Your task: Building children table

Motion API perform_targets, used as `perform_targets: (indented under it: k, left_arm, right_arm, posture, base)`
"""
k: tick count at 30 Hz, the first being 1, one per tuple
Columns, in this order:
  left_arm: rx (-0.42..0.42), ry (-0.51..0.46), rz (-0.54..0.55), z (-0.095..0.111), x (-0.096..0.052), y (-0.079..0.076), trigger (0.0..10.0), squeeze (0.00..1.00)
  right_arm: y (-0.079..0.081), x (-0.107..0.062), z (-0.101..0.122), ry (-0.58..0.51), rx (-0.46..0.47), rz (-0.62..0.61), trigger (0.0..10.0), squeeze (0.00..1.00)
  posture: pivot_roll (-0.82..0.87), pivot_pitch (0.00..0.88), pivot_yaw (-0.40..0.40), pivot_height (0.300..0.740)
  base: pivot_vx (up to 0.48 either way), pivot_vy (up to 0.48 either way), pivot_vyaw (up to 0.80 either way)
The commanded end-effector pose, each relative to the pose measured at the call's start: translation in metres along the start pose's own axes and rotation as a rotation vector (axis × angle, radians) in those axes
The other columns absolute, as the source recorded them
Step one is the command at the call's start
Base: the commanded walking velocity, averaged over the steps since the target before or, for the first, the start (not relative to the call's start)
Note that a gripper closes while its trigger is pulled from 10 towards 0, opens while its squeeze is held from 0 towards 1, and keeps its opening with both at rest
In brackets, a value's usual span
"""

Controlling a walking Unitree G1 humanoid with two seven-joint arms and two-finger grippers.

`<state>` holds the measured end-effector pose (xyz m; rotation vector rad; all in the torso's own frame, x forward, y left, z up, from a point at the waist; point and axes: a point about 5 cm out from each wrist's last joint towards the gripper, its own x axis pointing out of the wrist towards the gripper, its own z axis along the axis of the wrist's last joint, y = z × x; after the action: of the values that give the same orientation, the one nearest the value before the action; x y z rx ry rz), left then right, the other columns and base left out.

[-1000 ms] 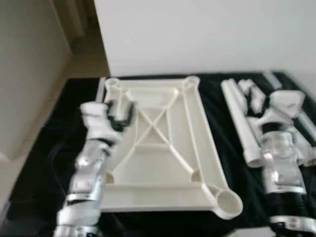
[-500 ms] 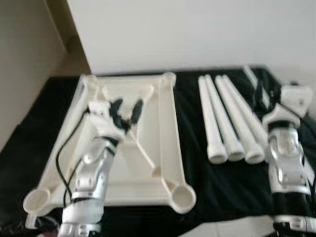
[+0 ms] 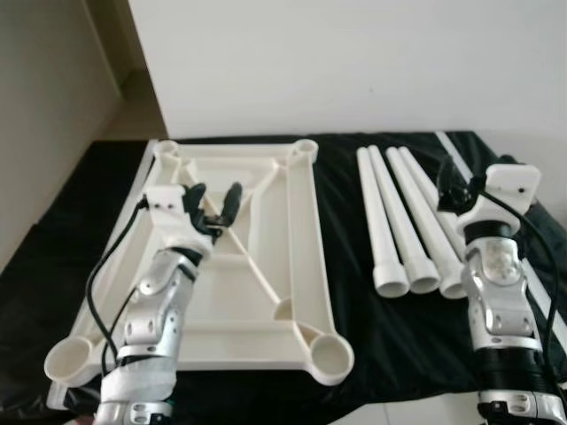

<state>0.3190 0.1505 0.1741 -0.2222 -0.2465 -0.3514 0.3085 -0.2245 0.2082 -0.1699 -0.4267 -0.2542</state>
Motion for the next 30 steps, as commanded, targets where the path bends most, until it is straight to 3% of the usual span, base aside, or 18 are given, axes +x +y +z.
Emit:
perform_targets:
  k: [1,11,22,30]
  left_arm:
    - [0.002,0.022,-0.012,-0.0026,0.0002,-0.0004,10.0,0.00]
    - [-0.012,0.040,-0.023,-0.0051,-0.0007,-0.0022,10.0,0.00]
    - [-0.008,0.040,-0.049,-0.0052,0.0023,-0.0051,10.0,0.00]
    - [0.038,0.044,-0.071,-0.0048,0.0041,-0.0096,10.0,0.00]
  right_arm:
    - [0.0008,-0.0033,-0.0035,0.010,-0.008,0.007,10.0,0.00]
    - [0.0041,-0.0045,-0.0064,0.021,-0.004,0.017,10.0,0.00]
    - [0.0060,-0.0058,-0.0090,0.028,-0.004,0.021,10.0,0.00]
    - [0.0052,-0.0071,-0.0111,0.034,-0.008,0.017,10.0,0.00]
  posture:
    - [0.00,0.000,0.017,0.740]
    - [0.01,0.000,0.018,0.740]
    - [0.00,0.000,0.025,0.740]
    - [0.00,0.000,0.026,0.740]
  base:
    - [0.000,0.000,0.00]
    - [0.000,0.271,0.00]
    - [0.000,0.448,0.00]
    - [0.000,0.000,0.00]
